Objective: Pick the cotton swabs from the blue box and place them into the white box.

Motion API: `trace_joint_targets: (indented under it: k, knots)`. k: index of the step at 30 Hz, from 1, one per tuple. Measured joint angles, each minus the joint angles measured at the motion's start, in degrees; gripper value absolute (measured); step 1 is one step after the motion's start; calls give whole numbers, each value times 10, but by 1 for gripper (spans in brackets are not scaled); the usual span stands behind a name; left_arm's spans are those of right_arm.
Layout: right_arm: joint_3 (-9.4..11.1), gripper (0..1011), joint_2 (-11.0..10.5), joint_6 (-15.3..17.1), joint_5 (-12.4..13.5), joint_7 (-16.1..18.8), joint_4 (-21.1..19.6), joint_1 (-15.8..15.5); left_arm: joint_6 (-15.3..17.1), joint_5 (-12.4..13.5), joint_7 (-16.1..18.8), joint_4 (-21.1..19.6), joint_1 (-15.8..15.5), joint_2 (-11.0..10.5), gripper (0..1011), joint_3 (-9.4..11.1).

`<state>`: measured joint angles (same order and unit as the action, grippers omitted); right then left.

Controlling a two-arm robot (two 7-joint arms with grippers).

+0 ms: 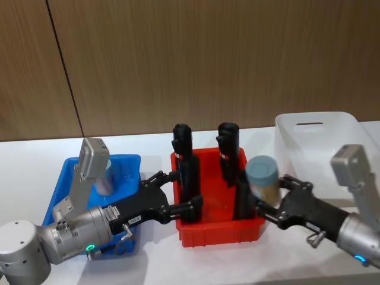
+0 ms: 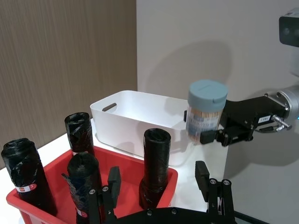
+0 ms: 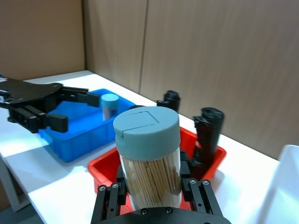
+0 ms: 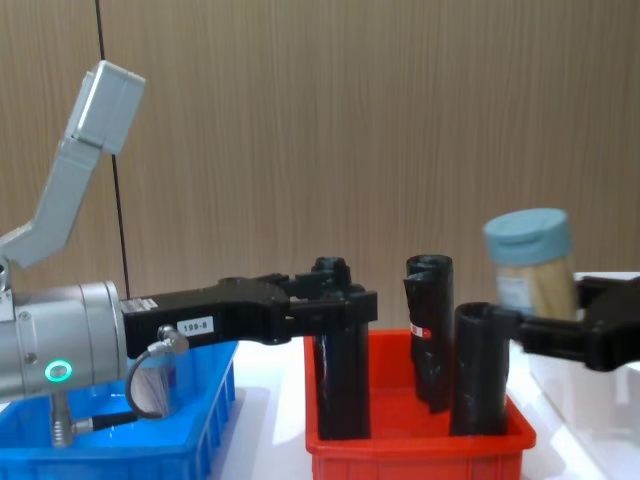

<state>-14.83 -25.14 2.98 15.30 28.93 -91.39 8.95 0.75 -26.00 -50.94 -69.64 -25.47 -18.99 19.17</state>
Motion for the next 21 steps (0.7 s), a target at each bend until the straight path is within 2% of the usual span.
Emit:
trace_joint_targets:
  k: [10, 16, 21]
  knots:
    - [26, 644, -33, -1, 31, -44, -24, -24, 0, 0, 0, 0, 0, 0, 1004, 0]
    - [35, 644, -38, 2, 38, -74, -25, -23, 0, 0, 0, 0, 0, 0, 1004, 0]
    - [41, 644, -37, 8, 39, -106, -9, -9, 0, 0, 0, 0, 0, 0, 1004, 0]
